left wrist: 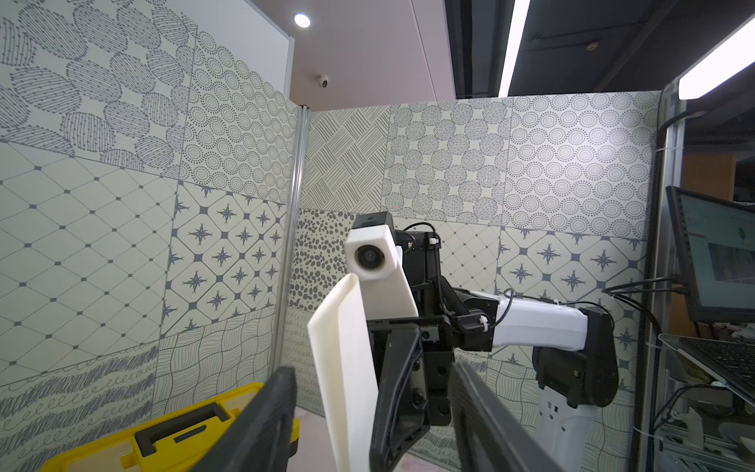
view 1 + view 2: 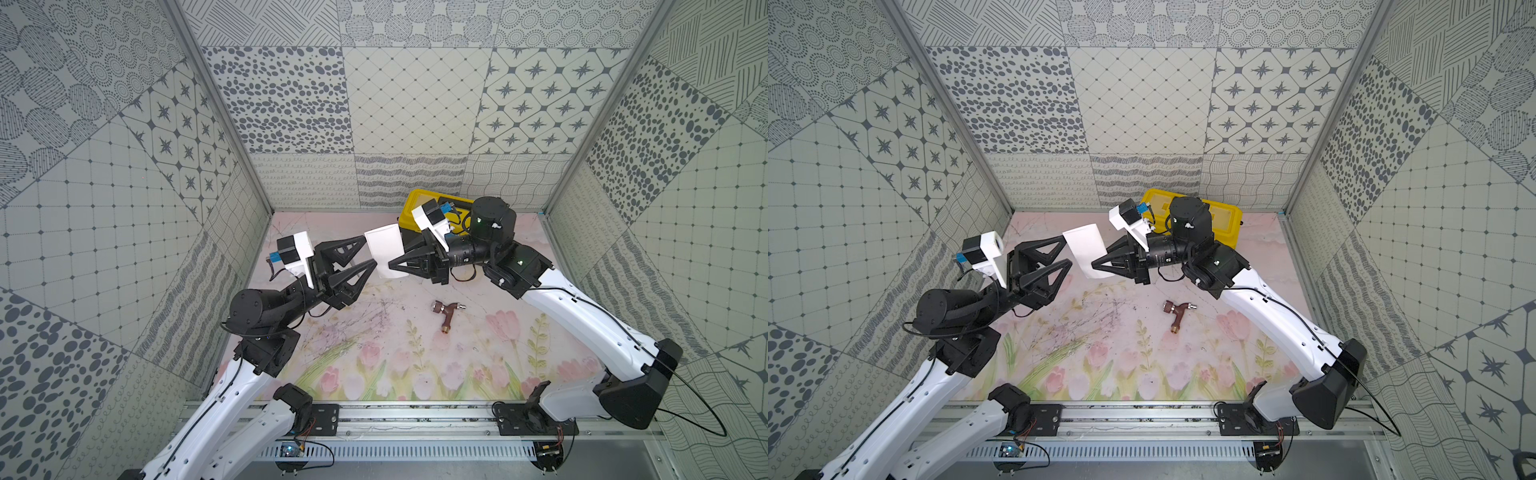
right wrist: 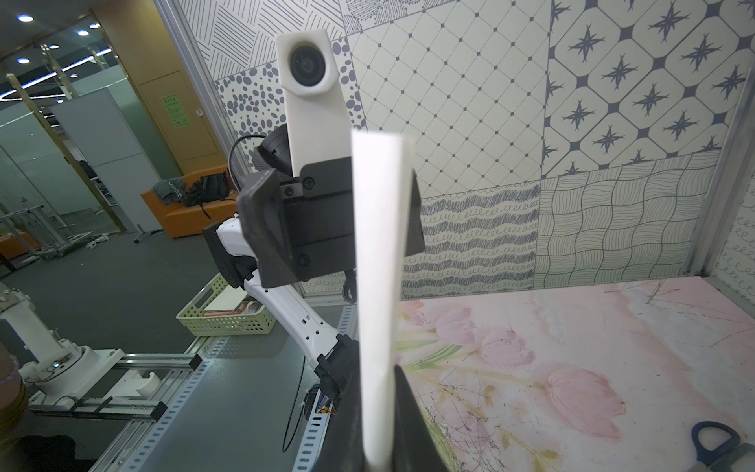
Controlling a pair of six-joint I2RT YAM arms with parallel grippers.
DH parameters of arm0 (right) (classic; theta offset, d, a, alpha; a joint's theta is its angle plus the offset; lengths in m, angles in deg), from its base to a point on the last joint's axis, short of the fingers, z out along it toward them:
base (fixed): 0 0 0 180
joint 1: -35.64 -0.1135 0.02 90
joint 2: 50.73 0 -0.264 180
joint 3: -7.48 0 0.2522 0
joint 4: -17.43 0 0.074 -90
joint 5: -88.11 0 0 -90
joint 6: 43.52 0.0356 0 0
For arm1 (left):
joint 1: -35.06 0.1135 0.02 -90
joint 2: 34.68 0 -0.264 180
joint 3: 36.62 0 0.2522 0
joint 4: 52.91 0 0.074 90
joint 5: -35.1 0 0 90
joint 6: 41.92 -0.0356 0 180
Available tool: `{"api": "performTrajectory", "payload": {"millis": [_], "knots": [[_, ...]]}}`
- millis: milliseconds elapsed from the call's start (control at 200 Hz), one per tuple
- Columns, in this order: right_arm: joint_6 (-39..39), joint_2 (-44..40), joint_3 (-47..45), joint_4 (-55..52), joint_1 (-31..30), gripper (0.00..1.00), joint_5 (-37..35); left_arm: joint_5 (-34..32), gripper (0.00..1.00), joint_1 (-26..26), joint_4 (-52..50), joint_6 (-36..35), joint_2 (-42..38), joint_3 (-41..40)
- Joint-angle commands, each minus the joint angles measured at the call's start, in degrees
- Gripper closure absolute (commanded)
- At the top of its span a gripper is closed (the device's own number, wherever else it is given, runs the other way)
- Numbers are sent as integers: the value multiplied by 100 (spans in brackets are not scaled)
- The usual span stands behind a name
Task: Fold the square paper along the opposite sides
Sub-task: Smooth out the paper.
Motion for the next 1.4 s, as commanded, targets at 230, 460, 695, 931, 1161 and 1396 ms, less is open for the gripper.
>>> {"api": "performTrajectory", "payload": {"millis": [230,460,695,931,1161,1396], "knots": [[-94,-82,-98,169,33,82,193,-390,11,1,-625,-969,-384,183],[-121,-104,-106,151,30,81,268,-605,16,7,-1074,-1433,-492,298],[-156,-144,-98,151,27,81,513,-585,26,42,-1281,-1571,-247,477],[-213,-234,-133,156,34,81,668,-456,34,118,-1281,-1553,-148,582],[-210,-221,-125,151,34,80,712,-363,40,148,-1264,-1519,-117,607],[-215,-227,-125,149,34,80,729,-125,43,166,-1117,-1344,-18,626]]}}
